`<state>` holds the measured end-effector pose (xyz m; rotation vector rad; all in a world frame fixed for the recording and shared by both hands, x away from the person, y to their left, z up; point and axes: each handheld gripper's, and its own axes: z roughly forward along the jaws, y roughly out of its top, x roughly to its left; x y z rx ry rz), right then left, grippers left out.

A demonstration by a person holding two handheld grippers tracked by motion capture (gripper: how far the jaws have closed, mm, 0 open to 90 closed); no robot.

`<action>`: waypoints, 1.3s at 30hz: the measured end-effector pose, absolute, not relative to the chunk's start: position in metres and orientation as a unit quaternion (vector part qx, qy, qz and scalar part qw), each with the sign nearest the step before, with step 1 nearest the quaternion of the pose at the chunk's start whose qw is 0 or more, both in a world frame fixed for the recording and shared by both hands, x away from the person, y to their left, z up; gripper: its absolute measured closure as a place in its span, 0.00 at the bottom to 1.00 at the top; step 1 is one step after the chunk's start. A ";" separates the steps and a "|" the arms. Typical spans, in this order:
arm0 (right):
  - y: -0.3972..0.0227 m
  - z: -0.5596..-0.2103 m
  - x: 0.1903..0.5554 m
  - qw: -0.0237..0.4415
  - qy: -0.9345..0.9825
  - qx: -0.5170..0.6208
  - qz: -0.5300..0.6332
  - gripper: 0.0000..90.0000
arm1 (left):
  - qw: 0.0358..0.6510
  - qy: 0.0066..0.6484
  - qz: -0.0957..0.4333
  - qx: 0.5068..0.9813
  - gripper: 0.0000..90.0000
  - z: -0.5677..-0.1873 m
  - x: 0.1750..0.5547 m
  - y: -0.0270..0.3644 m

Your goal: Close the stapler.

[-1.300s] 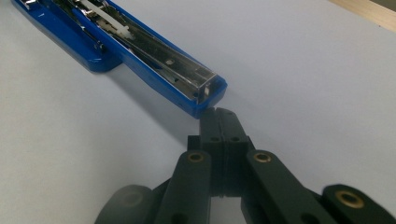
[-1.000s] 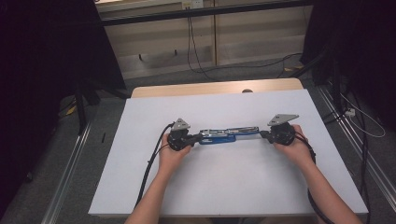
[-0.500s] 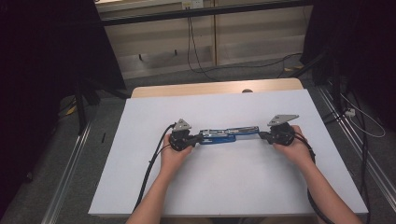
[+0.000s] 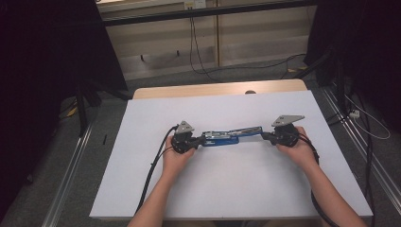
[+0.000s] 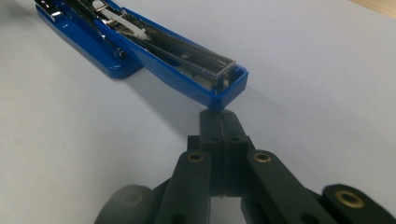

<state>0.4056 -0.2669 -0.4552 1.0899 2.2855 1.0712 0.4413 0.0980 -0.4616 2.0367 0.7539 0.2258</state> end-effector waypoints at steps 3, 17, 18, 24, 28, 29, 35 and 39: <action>-0.267 -0.454 0.406 0.195 0.813 0.387 0.388 1.00 | 0.461 0.306 0.092 0.828 1.00 -0.462 0.441 0.098; -0.257 -0.450 0.408 0.194 0.808 0.373 0.413 1.00 | 0.452 0.301 0.098 0.834 1.00 -0.460 0.440 0.100; -0.257 -0.451 0.408 0.192 0.808 0.371 0.414 1.00 | 0.456 0.301 0.100 0.831 1.00 -0.460 0.440 0.102; -0.254 -0.451 0.407 0.185 0.805 0.371 0.424 0.99 | 0.467 0.308 0.086 0.824 0.99 -0.455 0.438 0.109; -0.254 -0.451 0.407 0.181 0.799 0.376 0.433 0.95 | 0.474 0.313 0.080 0.819 0.91 -0.451 0.436 0.112; -0.253 -0.451 0.406 0.179 0.796 0.379 0.437 0.92 | 0.475 0.315 0.079 0.818 0.87 -0.450 0.436 0.113; -0.252 -0.450 0.403 0.174 0.786 0.389 0.448 0.75 | 0.472 0.318 0.072 0.819 0.64 -0.445 0.434 0.117; -0.251 -0.448 0.398 0.182 0.786 0.388 0.446 0.64 | 0.470 0.333 0.077 0.814 0.47 -0.440 0.433 0.121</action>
